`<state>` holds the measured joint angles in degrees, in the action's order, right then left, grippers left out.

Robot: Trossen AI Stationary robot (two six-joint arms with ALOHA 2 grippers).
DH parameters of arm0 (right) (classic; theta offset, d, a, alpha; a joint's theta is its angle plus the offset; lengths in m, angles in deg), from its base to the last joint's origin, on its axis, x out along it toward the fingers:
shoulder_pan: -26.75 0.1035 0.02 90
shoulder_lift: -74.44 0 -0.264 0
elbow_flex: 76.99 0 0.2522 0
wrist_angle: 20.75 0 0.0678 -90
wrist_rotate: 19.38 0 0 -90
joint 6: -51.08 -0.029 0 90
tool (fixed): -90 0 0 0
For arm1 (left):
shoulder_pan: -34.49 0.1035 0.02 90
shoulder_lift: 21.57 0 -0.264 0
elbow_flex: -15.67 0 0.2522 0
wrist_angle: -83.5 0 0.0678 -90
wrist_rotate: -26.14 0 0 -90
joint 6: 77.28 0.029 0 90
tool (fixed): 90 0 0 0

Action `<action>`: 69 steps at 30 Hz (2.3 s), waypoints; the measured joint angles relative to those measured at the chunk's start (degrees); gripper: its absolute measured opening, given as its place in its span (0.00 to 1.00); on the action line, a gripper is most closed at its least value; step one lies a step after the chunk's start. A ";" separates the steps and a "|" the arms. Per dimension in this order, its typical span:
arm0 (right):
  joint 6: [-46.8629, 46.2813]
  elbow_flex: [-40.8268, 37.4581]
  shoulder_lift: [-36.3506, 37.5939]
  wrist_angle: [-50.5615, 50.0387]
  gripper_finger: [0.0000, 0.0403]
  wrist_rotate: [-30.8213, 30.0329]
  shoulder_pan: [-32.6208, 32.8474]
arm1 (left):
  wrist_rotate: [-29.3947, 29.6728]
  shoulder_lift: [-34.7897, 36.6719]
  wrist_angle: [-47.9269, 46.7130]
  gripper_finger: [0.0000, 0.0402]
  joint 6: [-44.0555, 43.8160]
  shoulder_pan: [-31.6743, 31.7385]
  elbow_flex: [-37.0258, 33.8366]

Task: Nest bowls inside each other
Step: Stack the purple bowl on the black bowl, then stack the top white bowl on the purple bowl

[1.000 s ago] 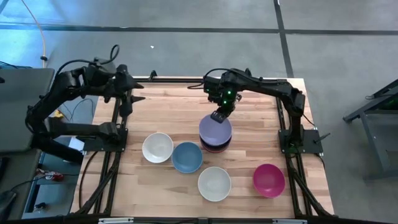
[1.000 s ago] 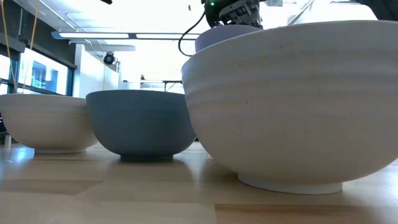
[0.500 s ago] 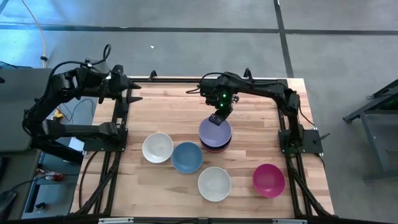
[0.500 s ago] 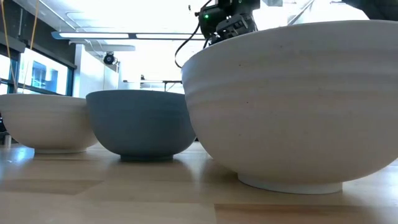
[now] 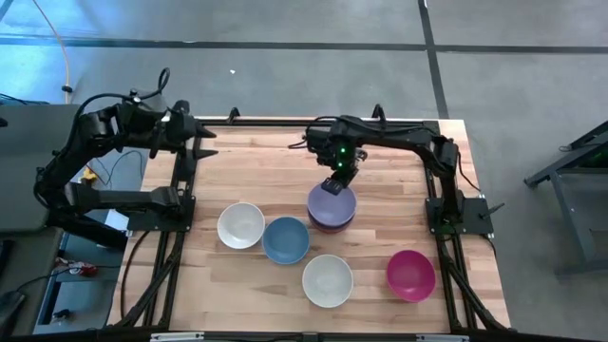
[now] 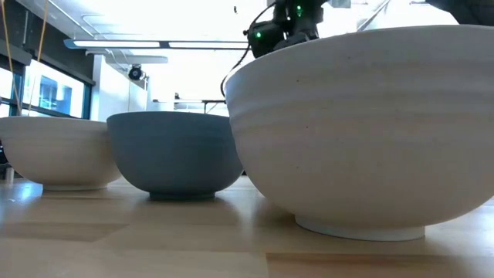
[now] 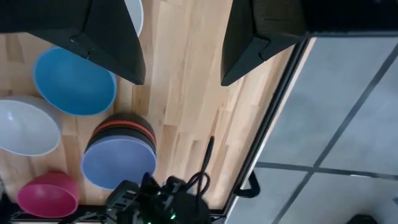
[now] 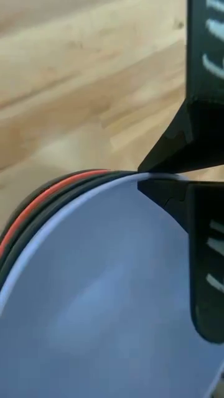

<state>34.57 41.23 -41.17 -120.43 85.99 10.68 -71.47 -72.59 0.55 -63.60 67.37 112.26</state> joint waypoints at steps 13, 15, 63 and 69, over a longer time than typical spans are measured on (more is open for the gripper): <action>0.50 4.62 0.00 2.62 0.15 -0.54 0.09 | -0.18 -0.02 0.04 0.49 0.00 0.02 -0.07; 0.49 6.12 0.00 2.32 0.18 -1.17 0.09 | -0.23 0.02 0.17 0.49 -0.01 0.02 -0.77; 42.29 27.04 23.31 14.70 0.27 1.49 16.21 | -0.59 -1.48 16.49 0.49 -20.18 -15.22 -41.99; 44.03 27.02 25.81 17.60 0.27 1.56 17.29 | -0.27 -1.98 16.15 0.49 -24.50 -16.86 -41.99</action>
<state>78.60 68.25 -15.36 -102.84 87.56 27.97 -71.73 -74.57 16.70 -88.10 50.51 70.27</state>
